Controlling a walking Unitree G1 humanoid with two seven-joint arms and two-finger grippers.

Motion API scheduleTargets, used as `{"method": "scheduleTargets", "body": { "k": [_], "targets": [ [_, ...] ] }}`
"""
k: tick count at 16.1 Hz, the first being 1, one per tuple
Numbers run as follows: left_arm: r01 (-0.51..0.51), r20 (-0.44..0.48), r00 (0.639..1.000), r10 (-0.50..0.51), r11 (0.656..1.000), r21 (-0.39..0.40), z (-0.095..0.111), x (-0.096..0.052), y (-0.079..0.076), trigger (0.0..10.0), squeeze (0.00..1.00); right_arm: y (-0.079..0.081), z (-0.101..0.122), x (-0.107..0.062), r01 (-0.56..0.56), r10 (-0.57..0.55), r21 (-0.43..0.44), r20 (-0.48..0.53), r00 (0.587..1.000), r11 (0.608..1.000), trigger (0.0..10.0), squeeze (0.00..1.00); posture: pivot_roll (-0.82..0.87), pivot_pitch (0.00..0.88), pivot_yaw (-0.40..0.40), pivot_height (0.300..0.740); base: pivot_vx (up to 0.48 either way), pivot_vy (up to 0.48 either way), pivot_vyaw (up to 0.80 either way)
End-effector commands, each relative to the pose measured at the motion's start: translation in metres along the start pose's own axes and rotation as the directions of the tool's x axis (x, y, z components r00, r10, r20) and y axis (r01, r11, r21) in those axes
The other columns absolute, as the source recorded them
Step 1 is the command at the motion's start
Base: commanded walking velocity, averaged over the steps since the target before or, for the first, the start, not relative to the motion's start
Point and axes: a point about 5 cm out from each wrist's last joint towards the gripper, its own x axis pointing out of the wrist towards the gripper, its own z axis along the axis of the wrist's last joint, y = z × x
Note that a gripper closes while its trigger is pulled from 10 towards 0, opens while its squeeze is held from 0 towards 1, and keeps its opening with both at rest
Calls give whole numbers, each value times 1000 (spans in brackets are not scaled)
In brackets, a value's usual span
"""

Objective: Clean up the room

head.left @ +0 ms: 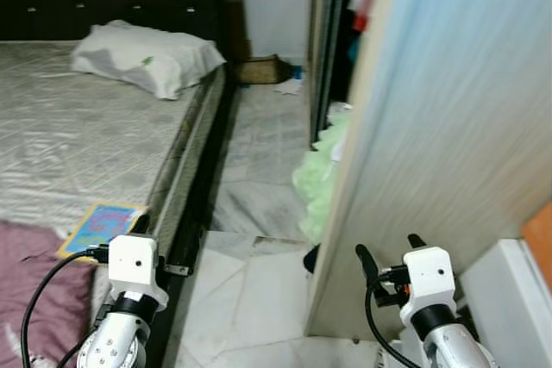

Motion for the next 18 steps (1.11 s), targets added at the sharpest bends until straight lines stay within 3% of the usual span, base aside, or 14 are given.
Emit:
{"method": "scheduleTargets", "body": {
  "k": [1, 7, 18],
  "targets": [
    [-2, -5, 1000, 2, 1000, 14, 0, 0, 1, 10000, 0, -1, -2, 0, 3, -3, -1, -2, 1000, 1000, 10000, 0, 16, 101, 32, 740, 0, 0, 0],
    [1, -3, 1000, -1, 1000, 8, 0, 0, -2, 10000, 0, -1, 5, -1, 5, -5, 0, 22, 1000, 1000, 10000, 0, 10, 105, 31, 740, 0, -42, 0],
    [-9, -9, 1000, 9, 1000, -4, -1, 2, -2, 10000, 0, 0, 8, 0, 3, -3, -4, 19, 1000, 1000, 10000, 0, 11, 107, 28, 740, 0, -379, 0]
  ]
}}
